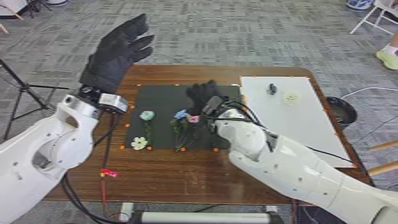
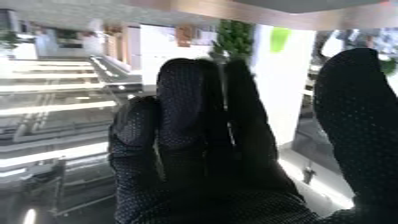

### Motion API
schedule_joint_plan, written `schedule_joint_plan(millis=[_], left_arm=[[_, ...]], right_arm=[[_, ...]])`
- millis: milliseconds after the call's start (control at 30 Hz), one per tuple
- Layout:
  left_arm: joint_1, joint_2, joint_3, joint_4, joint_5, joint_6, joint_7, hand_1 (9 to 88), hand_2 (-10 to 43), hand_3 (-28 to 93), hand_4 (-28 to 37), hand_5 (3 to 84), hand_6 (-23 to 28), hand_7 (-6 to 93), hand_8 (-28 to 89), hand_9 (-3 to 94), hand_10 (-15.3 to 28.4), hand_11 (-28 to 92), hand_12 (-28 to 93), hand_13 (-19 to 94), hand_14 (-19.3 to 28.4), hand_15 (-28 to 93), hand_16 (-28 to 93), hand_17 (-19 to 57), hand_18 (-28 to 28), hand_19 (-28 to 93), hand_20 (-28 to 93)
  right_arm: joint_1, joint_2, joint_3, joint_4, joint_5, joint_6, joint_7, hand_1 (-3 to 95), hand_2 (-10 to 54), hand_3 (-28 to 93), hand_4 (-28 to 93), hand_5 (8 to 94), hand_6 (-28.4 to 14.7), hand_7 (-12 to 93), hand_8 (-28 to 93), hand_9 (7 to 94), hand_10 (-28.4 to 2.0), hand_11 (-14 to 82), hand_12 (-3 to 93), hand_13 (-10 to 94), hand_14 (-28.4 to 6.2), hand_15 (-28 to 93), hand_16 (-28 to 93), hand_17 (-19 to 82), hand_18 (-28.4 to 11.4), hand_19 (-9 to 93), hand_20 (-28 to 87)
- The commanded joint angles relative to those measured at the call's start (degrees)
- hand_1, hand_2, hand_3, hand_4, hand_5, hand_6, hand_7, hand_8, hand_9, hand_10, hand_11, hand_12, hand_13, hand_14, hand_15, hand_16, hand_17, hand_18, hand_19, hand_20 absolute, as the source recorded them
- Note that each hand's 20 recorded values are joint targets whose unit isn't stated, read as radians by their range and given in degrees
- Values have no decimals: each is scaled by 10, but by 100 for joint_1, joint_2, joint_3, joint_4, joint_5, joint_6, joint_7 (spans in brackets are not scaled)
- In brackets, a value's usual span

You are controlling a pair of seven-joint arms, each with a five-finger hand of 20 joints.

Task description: Arrange flowers

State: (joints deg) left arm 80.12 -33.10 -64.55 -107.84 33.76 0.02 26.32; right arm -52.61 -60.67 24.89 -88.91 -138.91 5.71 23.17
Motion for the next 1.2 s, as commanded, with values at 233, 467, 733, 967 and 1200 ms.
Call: schedule_joint_plan(millis=[233,467,733,967,1200], left_arm=[[960,-94,-662,-227,-11,173,-37,274,-38,658,-254,242,19,150,-71,191,101,118,207,167,133,218,82,-105,189,349,130],[1120,-108,-772,-248,-15,194,-46,274,-38,657,-254,242,19,153,-74,190,101,130,196,166,134,231,70,-106,189,353,125],[1258,-88,-887,-290,-8,208,-98,273,-38,658,-254,241,18,154,-75,188,101,134,189,165,135,235,64,-106,190,356,122],[1134,-63,-793,-266,-2,153,-132,274,-36,656,-253,241,18,154,-75,188,101,135,188,165,134,237,63,-107,190,357,121],[1144,-11,-810,-274,23,130,-155,274,-37,656,-252,241,18,155,-76,188,101,137,187,164,134,238,62,-107,190,358,121]], right_arm=[[81,1338,1103,464,43,-502,658,254,-95,872,-277,307,-72,213,-102,286,-167,178,232,294,-142,450,143,150,-191,614,349],[-255,1586,1679,565,286,-1497,941,252,-95,860,-281,247,-84,128,-66,219,-174,80,239,212,-169,249,199,91,-198,507,237],[-510,1677,1969,441,546,-2420,1005,248,-95,848,-283,239,-82,97,-56,250,-158,57,236,235,-174,110,235,45,-223,458,182],[-542,1718,1729,617,385,-2363,942,260,-95,857,-283,360,-44,180,-107,403,-123,175,205,336,-118,359,189,72,-213,518,228],[-564,1800,1469,624,220,-1539,813,383,-95,860,-282,517,16,326,-169,586,-92,339,242,538,-63,599,215,189,-178,670,310]])
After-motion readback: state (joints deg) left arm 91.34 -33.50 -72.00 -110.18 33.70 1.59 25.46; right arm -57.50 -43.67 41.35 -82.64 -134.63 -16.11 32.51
